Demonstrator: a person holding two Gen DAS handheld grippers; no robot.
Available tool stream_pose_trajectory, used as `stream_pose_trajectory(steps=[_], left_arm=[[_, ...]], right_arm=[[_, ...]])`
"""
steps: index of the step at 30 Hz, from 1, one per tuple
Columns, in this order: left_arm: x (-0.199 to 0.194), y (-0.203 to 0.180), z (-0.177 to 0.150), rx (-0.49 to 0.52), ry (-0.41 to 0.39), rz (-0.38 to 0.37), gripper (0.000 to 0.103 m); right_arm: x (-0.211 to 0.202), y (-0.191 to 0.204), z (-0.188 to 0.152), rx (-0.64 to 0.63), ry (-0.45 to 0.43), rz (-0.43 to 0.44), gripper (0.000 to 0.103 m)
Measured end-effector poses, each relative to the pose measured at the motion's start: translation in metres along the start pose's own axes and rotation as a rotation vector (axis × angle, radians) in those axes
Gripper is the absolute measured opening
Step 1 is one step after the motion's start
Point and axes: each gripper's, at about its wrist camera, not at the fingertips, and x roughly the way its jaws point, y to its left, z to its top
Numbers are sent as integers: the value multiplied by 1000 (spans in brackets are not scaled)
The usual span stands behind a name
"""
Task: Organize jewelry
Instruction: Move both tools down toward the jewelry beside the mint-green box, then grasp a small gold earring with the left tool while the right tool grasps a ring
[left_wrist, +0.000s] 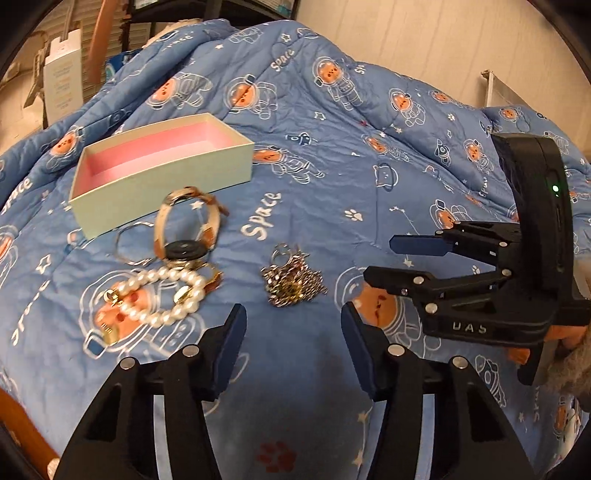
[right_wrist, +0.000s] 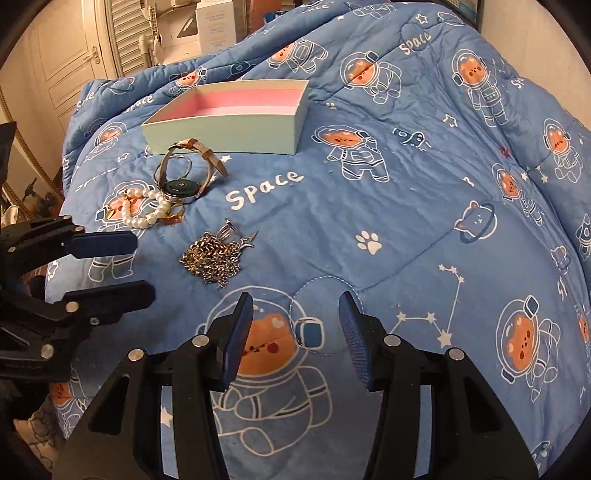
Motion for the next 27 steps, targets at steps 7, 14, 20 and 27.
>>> stream_pose_trajectory(steps=[7,14,20,27], left_arm=[[31,-3,13,-12,54,-4,29],[22,5,14,-46,26,19,27],[34,2,15,-14,45,27,14],[23,12,11,-66,28,11,13]], right_arm=[[2,-5,-8,21,9,23,49],[6,-2,-7,30,5,50,49],[9,2,-6,29,7,56,49],[11,9,-3,21,-9,91,49]])
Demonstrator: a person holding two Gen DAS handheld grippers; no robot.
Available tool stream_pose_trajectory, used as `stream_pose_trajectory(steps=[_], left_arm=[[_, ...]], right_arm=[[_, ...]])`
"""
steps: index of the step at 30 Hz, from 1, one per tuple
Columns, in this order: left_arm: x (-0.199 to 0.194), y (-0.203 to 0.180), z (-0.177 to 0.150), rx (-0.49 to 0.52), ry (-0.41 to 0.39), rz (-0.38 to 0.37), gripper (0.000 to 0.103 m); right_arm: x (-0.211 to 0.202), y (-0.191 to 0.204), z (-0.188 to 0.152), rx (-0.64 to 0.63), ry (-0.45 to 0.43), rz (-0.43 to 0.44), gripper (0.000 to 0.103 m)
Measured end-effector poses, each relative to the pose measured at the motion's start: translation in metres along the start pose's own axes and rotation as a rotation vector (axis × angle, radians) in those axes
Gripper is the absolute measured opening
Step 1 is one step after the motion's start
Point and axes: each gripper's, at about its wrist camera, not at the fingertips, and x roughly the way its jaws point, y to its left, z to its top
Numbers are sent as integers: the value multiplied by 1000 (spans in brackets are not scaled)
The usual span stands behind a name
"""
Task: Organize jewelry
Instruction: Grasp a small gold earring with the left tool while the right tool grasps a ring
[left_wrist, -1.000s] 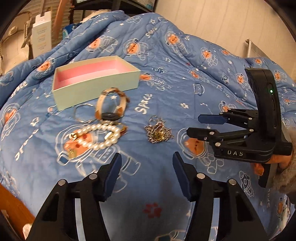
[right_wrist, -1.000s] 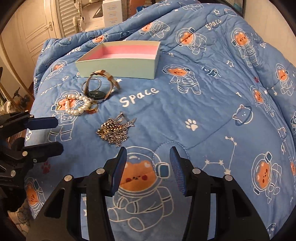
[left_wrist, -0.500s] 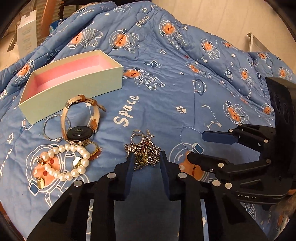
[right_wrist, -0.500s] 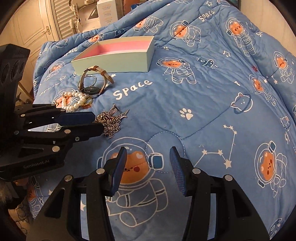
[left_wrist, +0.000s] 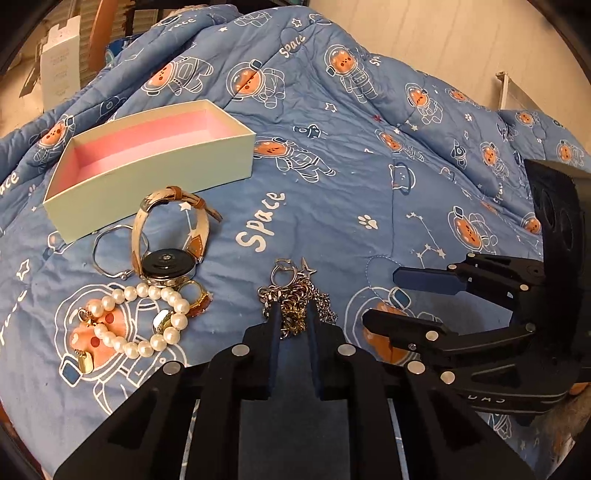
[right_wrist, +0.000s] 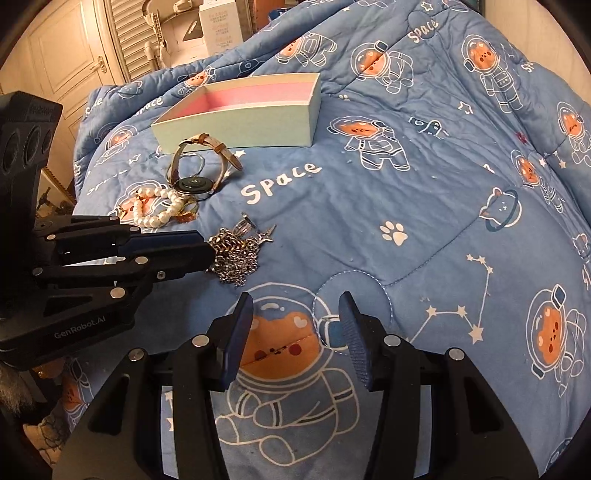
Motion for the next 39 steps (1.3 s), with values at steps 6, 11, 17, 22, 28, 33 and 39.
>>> stream_pose_trajectory(steps=[6,11,17,22,28,33,39], left_arm=[[-18,17,-3,-67,-21,-3,13],[-26,27,-6,-87,-22,8,13],[-29,30,-11,-91,-20,7,13],[-29,32,-10,-90,-18,10,13],[-30,36,-10,-105,-19,10,13],[-36,38,-10,-103,-28,3,13],[-47,46,-8,-117,-51,3,13]], right_arm=[[10,19,11,-44,-17,47,47],[19,19,33,5,-37,79,40],[36,27,48,9,-27,68,21],[43,33,48,-31,-7,40,10],[41,32,44,-22,-21,40,5],[31,31,49,-16,-46,67,4],[22,32,56,-5,-50,120,4]])
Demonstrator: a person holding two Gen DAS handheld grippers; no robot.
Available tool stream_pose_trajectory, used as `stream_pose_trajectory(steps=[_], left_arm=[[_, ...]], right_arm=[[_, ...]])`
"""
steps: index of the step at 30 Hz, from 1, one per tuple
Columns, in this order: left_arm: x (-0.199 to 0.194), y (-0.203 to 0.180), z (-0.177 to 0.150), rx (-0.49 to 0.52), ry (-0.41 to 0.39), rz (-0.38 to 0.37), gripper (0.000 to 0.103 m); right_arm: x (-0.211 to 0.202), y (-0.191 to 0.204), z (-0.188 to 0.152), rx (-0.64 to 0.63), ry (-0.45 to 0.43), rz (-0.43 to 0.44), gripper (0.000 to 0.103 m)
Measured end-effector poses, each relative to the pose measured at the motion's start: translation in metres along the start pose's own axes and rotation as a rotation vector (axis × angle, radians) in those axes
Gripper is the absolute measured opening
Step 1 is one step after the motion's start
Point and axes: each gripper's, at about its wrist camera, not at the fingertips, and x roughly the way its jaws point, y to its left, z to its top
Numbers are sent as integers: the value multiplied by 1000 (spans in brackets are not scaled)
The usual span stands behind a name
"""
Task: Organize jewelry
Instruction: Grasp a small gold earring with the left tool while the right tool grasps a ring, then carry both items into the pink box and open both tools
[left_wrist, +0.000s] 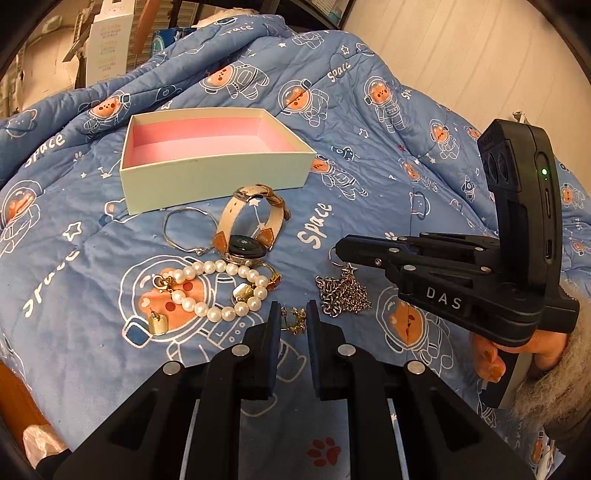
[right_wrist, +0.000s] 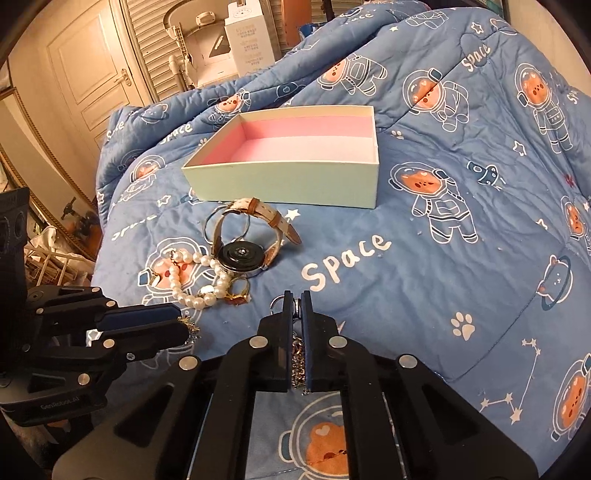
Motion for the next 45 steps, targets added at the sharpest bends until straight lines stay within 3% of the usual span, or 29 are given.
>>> stream_pose_trajectory(steps=[9,14,18,27,36,45], left_arm=[[-24,7,25,29,-64,17,13],[-27,17,62,52,-110,40,13],[-12,35,96,74,-99,77,13],[64,83,158,29,69,107,13],[106,103,168,-6,177,128,13],[118,100,173,-9,199,138,13]], right_arm=[[-7,11,32,5,-34,97,4],[1,14,69,-18,-75,120,5],[22,11,102,-43,-71,92,5],[101,-9,143,-71,71,3,5],[139,-11,145,-141,191,-36,5],[148,-4,143,-201,236,-59,5]])
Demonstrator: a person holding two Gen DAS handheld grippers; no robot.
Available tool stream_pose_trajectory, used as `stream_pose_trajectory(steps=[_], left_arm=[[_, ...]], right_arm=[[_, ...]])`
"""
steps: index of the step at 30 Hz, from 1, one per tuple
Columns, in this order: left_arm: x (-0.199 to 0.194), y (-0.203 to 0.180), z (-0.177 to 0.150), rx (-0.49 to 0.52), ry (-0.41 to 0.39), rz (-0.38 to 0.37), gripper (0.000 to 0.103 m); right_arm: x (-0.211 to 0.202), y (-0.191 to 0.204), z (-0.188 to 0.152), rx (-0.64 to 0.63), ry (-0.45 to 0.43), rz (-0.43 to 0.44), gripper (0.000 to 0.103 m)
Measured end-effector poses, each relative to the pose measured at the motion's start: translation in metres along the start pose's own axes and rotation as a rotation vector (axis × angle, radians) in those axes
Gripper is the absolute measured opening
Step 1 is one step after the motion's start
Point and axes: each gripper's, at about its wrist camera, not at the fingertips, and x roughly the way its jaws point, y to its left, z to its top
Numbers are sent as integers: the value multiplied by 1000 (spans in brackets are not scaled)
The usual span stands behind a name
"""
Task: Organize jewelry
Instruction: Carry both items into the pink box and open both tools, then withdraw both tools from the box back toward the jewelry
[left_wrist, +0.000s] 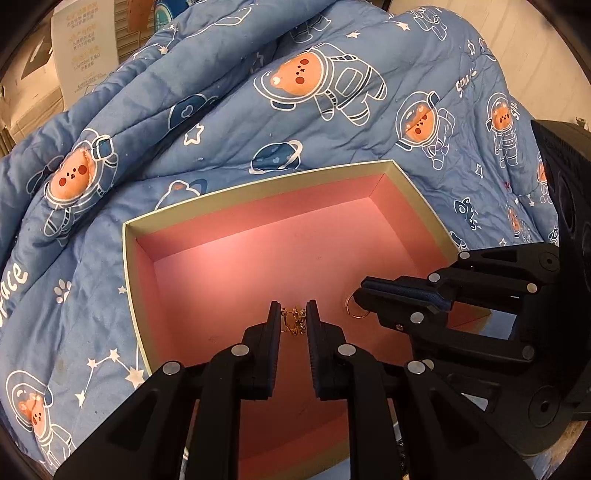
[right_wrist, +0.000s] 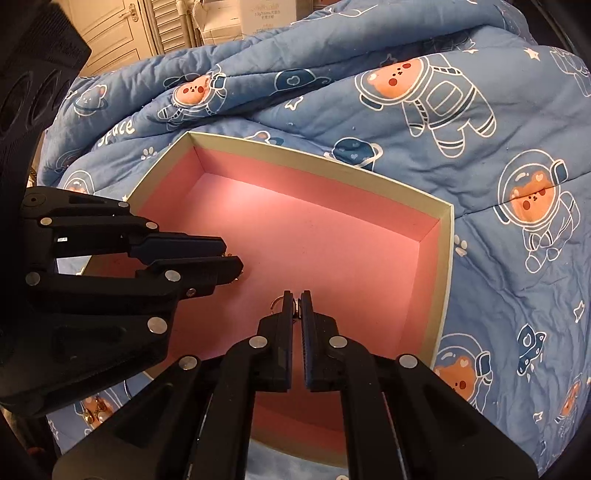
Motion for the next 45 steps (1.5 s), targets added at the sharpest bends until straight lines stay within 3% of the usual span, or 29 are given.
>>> stream_pose_trajectory(steps=[5,6,9,11,12,13,15,20,22,25,33,39,41,45], left_arm=[[-6,6,1,-28,-18,-25,19],[-10,7,1,-33,-31,-35,25],[-29,12,3,-44,-97,-25,55],[-42,14,4,-62,-134,-68,59],[-47,15,4,-68,-142,-77,62],[-50,14,5,-70,-150,-69,64],[-59,15,4,-73,-172,-57,64],[-87,18,-19,-110,-261,-52,85],[-97,22,-38,-110,-278,-52,88],[-107,25,-73,-112,-290,-23,95],[-120,29,-161,-153,-273,8,96],[-126,3,-198,-54,-282,68,94],[-125,-11,-204,-1,-282,74,90],[-109,-31,-211,69,-242,92,67]], right_arm=[[1,1,-1,-14,4,2,6],[0,1,-1,-14,1,0,6],[-5,1,-3,-15,-20,12,7],[-9,1,-3,-12,-39,32,29],[-11,2,-4,-13,-48,23,55],[-13,3,-4,-13,-63,0,67],[-20,3,-4,-9,-105,-11,67],[-51,-1,-14,35,-193,-2,67],[-67,-3,-27,65,-232,-7,73],[-89,-5,-56,106,-273,-2,73],[-117,1,-146,181,-250,-4,73],[-114,21,-184,187,-218,-16,73],[-113,27,-193,186,-218,-22,73],[-109,34,-203,208,-212,-19,73]])
